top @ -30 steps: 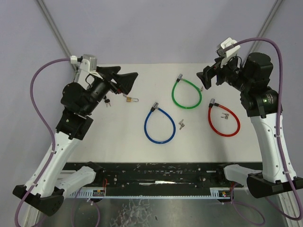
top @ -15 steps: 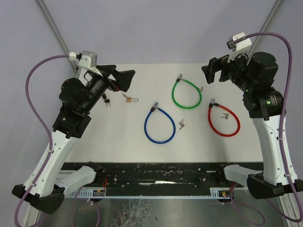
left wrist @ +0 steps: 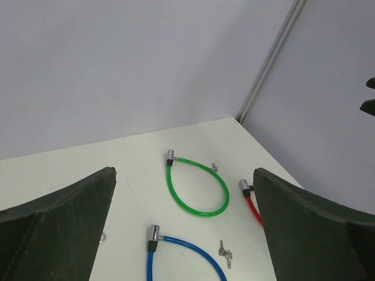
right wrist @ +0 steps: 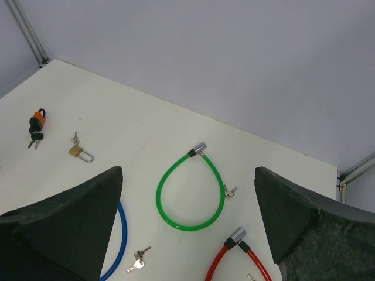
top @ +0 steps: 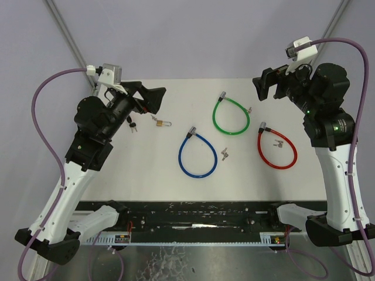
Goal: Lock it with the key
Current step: Reset both arms
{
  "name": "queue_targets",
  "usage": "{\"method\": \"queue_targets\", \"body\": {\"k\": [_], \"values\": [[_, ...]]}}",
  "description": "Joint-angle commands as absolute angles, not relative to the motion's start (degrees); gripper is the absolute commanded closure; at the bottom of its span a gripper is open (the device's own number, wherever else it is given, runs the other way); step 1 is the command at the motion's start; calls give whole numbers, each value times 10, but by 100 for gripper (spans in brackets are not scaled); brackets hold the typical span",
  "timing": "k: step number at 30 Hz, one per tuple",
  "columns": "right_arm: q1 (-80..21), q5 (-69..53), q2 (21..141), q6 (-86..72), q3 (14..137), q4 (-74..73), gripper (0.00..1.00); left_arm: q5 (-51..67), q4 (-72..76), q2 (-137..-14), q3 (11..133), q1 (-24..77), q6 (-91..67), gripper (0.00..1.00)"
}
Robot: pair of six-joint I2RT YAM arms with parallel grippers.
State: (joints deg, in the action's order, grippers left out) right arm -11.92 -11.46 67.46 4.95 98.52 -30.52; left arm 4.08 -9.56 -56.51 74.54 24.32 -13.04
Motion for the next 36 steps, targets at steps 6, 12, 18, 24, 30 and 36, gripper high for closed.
{"method": "queue_targets", "body": {"k": [6,12,18,24,30,36], "values": [[-117,-106,673,45,1008,-287,0,31,-98,-569,761,241,-112,0],[-117,-102,671,48,1005,-286,0,32,-100,-571,759,240,-109,0],[-118,-102,672,49,1005,-286,0,31,-100,-570,757,240,-107,0],[-117,-101,671,51,1003,-284,0,30,-101,-570,755,241,-105,0],[-117,-97,671,53,1003,-284,0,30,-101,-570,756,240,-104,0],[-118,-102,671,61,1001,-285,0,29,-102,-570,754,240,-104,0]]}}
